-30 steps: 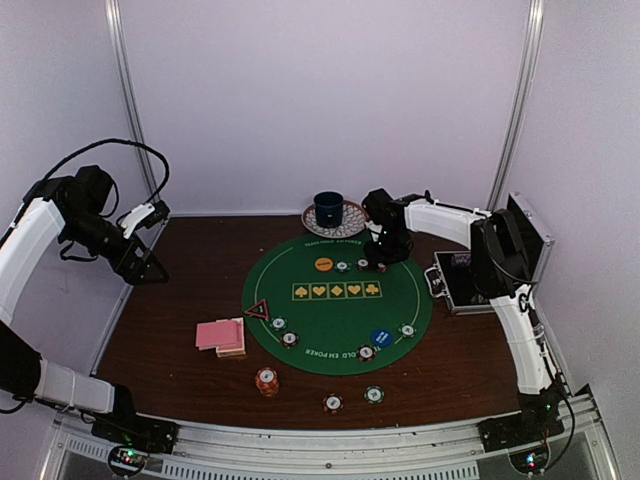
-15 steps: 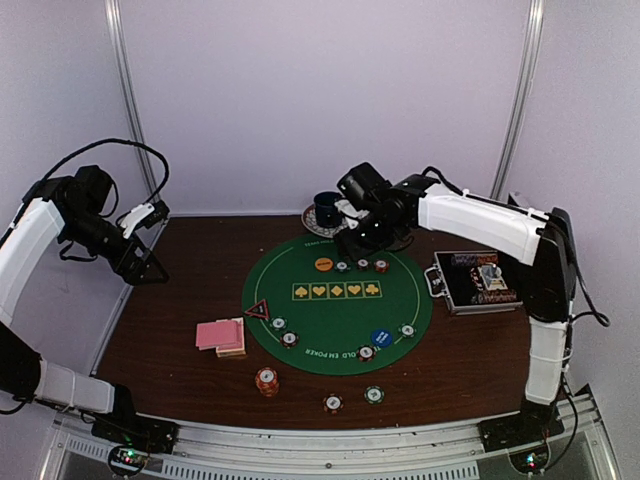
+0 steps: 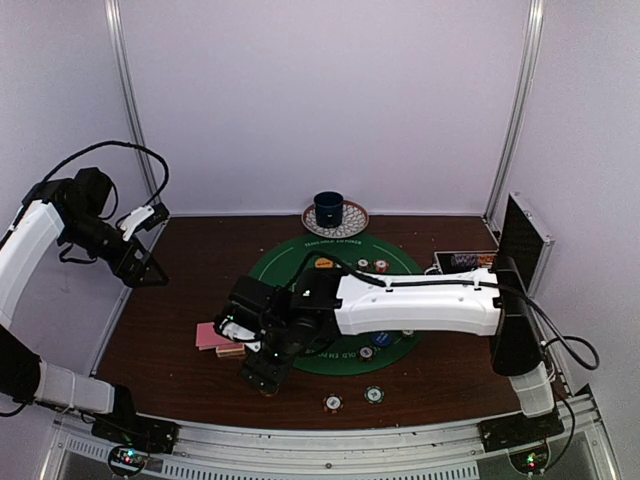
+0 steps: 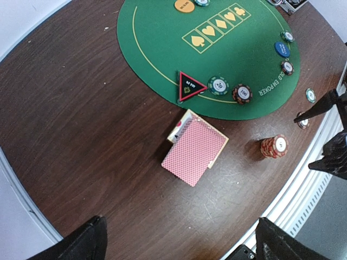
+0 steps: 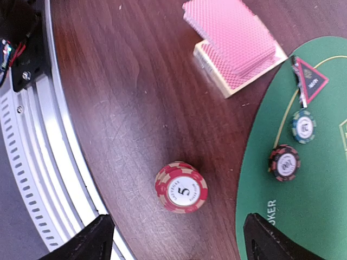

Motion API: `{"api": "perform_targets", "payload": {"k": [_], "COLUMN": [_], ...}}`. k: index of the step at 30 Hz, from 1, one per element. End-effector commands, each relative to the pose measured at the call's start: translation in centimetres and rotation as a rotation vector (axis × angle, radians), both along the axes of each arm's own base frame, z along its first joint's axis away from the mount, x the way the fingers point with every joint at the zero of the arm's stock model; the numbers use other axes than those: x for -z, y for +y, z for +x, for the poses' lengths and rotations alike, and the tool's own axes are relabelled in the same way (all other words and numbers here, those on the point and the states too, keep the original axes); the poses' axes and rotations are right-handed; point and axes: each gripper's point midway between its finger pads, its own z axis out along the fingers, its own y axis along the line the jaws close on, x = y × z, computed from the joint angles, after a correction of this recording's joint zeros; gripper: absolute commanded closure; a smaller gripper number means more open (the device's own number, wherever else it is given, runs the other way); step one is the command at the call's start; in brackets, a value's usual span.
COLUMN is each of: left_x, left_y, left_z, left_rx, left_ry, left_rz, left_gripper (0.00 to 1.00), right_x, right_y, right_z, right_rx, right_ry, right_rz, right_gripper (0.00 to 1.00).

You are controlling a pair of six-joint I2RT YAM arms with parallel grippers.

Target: Distribute texas hold em gaming equipment

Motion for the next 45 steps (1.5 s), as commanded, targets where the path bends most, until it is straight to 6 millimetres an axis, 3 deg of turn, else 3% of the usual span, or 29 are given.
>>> {"api": "perform_targets", "payload": {"k": [1, 8, 19, 45], "left_x": [-0.9, -1.1, -1.1, -1.1], "left_y": [-0.1, -0.2, -0.2, -0.2], "left_z": [-0.1, -0.2, -0.1, 0.0], "left_rx": [0.010, 0.013, 0.017, 0.020], "left_ry": [-0.048, -0.055, -0.052, -0.057], "left_rz": [0.000, -0.005, -0.010, -0.001], "left_gripper": [0.02, 0.03, 0.02, 0.02], "right_x": [1.5, 4.3, 6.2, 7.0], "right_y": [0.4, 1.2, 1.0, 1.5], "right_z": [0.0, -0.1, 0.6, 1.2], "right_rx": [-0.057, -0.083, -0.072, -0.067], "right_ry": [0.037, 0.061, 0.087, 0.108], "right_rz": [-0.051, -0.094, -0.122, -0.111], "right_gripper": [0.13, 0.13, 0.15, 0.37]}}
